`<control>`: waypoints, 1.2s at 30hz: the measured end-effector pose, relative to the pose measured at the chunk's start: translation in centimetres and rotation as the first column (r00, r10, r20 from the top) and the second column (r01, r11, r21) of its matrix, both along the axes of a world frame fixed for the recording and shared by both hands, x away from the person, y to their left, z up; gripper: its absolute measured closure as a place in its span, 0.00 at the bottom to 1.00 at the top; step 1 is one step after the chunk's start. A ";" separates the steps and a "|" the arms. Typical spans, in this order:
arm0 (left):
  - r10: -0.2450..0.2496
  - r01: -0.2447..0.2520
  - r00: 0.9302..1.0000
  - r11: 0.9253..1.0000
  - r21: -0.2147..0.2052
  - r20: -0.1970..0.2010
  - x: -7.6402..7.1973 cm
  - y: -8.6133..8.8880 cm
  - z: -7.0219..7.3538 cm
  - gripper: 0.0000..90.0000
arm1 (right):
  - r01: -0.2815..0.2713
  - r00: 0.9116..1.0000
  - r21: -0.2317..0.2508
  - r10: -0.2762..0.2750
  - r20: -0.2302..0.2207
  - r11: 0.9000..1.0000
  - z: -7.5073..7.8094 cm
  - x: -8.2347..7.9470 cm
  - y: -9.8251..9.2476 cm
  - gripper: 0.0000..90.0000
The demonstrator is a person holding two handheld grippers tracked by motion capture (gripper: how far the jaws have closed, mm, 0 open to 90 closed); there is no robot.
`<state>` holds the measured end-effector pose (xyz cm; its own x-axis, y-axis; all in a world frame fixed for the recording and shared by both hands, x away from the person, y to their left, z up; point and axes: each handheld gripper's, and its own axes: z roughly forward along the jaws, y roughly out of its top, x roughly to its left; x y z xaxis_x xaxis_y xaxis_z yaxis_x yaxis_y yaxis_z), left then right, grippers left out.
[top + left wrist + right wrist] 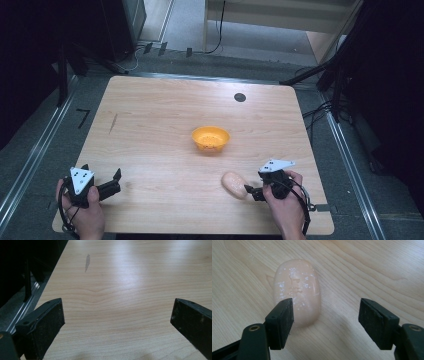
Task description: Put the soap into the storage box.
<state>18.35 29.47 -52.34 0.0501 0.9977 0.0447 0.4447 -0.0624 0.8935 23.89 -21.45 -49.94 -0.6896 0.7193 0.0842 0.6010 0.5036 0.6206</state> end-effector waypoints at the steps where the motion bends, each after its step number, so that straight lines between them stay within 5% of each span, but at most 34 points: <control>1: -0.003 0.003 1.000 1.000 -0.003 0.000 0.0 0.0 0.0 0.00 | -0.001 1.000 0.000 0.001 -0.004 1.000 0.0 0.0 0.2 0.33; 36: -0.016 0.016 1.000 1.000 0.010 -0.010 0.1 -0.1 0.0 0.00 | -0.099 0.990 -0.065 0.092 -0.103 0.993 -1.1 1.1 4.6 0.33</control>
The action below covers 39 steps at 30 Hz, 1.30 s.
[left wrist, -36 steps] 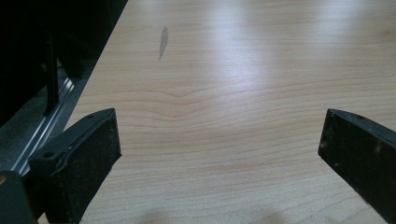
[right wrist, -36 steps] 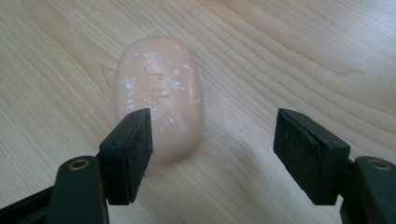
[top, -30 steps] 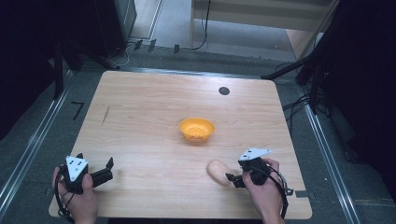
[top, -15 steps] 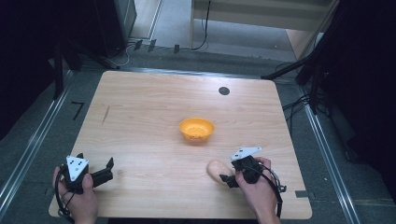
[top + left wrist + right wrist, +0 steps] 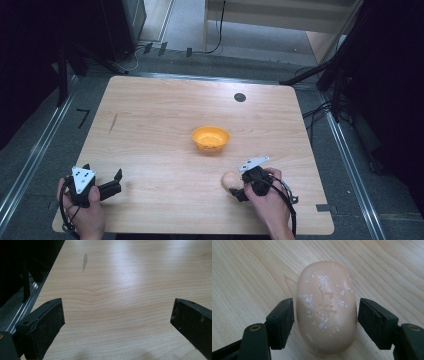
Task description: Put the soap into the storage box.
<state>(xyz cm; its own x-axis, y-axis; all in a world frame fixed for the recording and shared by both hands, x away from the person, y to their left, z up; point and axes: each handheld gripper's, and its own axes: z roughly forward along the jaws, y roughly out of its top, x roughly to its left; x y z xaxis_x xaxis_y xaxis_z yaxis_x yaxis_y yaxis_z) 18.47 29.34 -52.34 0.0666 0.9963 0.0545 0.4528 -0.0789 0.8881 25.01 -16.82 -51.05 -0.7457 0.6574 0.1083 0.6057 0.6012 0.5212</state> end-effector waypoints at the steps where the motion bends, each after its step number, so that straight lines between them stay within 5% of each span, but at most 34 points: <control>1: -0.002 0.002 1.000 1.000 -0.001 0.001 0.0 0.0 0.0 0.00 | 0.004 1.000 -0.001 -0.004 -0.002 1.000 -0.1 0.0 0.1 0.33; 10: -0.003 0.003 1.000 1.000 0.000 0.003 0.0 -0.1 0.0 0.00 | -0.002 1.000 -0.020 0.001 -0.006 1.000 -0.6 0.2 0.5 0.33; 22: -0.004 0.004 1.000 1.000 0.017 0.002 0.0 -0.1 0.0 0.00 | -0.007 0.998 -0.061 0.011 0.060 0.998 -1.1 -0.1 1.0 0.34; 39: 0.003 -0.002 1.000 1.000 -0.009 0.010 0.0 0.1 0.0 0.00 | -0.042 0.996 -0.027 0.044 0.075 0.999 -0.6 0.5 0.3 0.37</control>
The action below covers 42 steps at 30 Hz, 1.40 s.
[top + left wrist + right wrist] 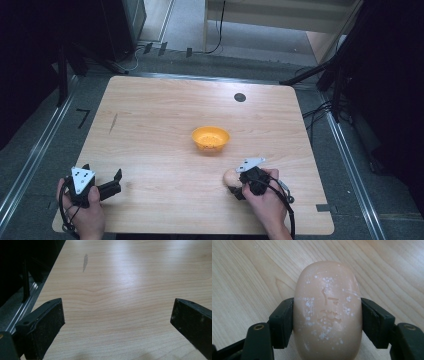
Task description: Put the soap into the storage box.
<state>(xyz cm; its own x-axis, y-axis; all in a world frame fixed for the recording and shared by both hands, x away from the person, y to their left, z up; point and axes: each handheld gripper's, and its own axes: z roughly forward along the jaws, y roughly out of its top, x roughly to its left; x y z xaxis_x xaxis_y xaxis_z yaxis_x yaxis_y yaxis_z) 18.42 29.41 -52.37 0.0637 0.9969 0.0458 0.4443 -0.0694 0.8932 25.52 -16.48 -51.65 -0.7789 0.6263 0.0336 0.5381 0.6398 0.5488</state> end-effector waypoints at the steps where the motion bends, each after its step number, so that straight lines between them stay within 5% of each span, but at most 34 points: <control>1: -0.001 0.001 1.000 1.000 0.000 0.002 0.0 0.0 0.0 0.00 | -0.009 1.000 -0.002 0.009 0.009 1.000 0.1 0.1 0.0 0.37; 42: 0.002 -0.002 1.000 1.000 -0.003 0.000 0.0 0.0 0.0 0.00 | -0.185 0.979 -0.054 0.189 0.079 0.981 5.8 4.8 0.7 0.37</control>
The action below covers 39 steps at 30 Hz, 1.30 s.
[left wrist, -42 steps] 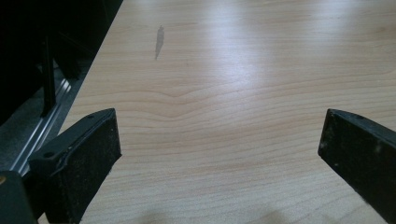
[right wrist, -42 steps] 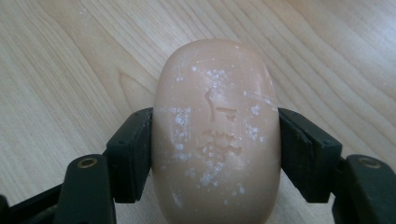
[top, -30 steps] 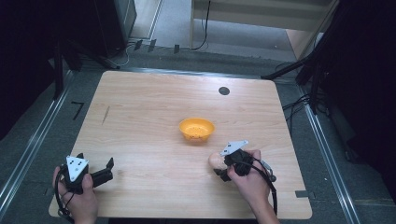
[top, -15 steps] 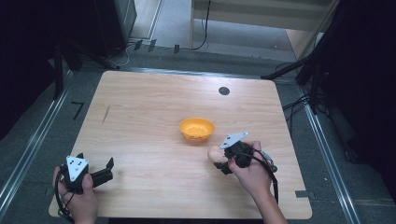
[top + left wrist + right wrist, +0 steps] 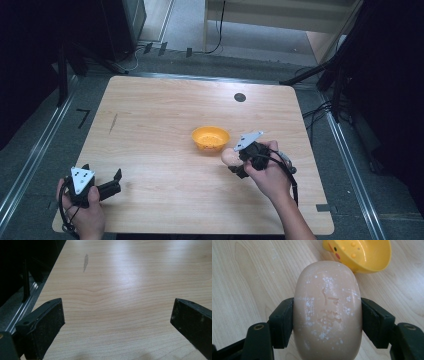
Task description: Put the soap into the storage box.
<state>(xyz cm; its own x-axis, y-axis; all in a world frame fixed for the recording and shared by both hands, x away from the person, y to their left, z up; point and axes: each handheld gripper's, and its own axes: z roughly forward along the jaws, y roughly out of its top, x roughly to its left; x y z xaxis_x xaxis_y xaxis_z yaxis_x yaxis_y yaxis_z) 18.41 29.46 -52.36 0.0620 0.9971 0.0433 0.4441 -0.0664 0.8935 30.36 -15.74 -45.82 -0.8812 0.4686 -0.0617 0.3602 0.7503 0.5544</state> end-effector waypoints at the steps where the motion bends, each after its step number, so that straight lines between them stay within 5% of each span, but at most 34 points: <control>1: 0.000 0.000 1.000 1.000 -0.001 0.001 0.0 0.0 0.0 0.00 | 0.002 1.000 0.003 -0.002 0.001 1.000 0.1 0.1 0.0 0.37; 16: 0.000 0.000 1.000 1.000 0.001 0.001 0.0 0.0 0.0 0.00 | -0.055 0.998 0.008 0.055 0.014 0.998 1.7 2.2 0.3 0.37; 24: 0.003 -0.003 1.000 1.000 0.002 0.002 0.0 0.0 0.0 0.00 | -0.142 0.990 0.007 0.142 0.018 0.990 2.3 3.7 0.9 0.37; 39: -0.003 0.003 1.000 1.000 -0.003 0.002 0.0 0.1 0.0 0.00 | -0.210 0.977 -0.002 0.210 0.027 0.978 2.8 6.2 2.8 0.37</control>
